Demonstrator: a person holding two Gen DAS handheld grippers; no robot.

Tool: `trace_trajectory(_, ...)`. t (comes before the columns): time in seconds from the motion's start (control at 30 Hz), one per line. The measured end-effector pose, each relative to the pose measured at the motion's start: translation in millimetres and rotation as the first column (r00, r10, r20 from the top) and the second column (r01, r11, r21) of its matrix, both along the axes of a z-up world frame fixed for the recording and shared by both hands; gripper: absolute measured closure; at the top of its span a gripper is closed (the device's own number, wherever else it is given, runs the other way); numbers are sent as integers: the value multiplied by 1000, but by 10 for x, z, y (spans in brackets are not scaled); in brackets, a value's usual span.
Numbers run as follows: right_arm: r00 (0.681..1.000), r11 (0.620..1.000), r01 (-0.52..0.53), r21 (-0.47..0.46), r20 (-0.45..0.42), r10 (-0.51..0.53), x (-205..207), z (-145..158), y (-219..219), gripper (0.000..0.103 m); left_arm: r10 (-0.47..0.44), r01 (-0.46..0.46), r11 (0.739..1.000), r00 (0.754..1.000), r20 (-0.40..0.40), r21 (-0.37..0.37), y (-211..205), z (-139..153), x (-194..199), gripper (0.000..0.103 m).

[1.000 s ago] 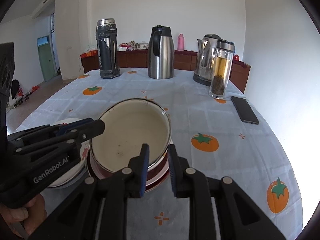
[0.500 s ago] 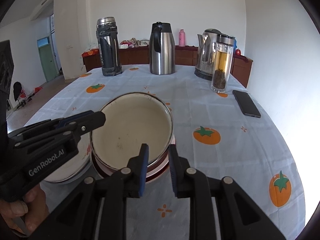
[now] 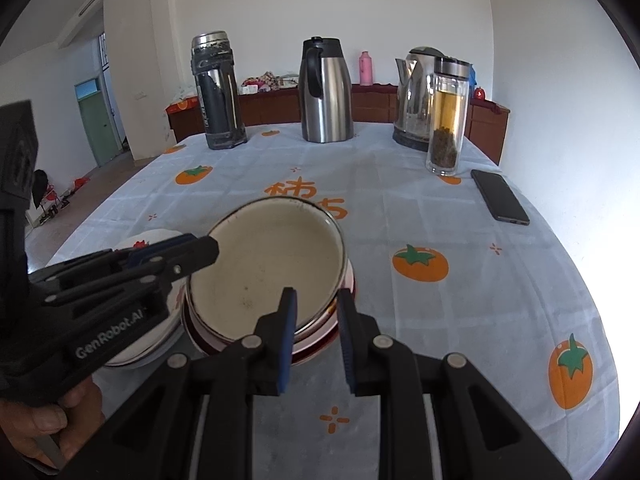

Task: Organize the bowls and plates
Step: 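Lower the white enamel bowl into the pink plastic bowl with both tools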

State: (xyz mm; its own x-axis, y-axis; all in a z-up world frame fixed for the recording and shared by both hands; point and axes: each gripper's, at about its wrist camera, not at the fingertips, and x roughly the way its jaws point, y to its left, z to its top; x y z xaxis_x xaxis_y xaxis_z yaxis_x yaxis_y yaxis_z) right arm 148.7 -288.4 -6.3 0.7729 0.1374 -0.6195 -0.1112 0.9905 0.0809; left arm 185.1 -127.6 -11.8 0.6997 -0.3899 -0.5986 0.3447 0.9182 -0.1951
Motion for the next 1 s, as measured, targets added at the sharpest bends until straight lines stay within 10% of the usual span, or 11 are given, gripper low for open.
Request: trace_trajectory(1.0, 999, 999, -19, 34, -33, 21, 33, -83, -19, 81, 6, -5, 1000, 999, -34, 16, -19, -73, 67, 86)
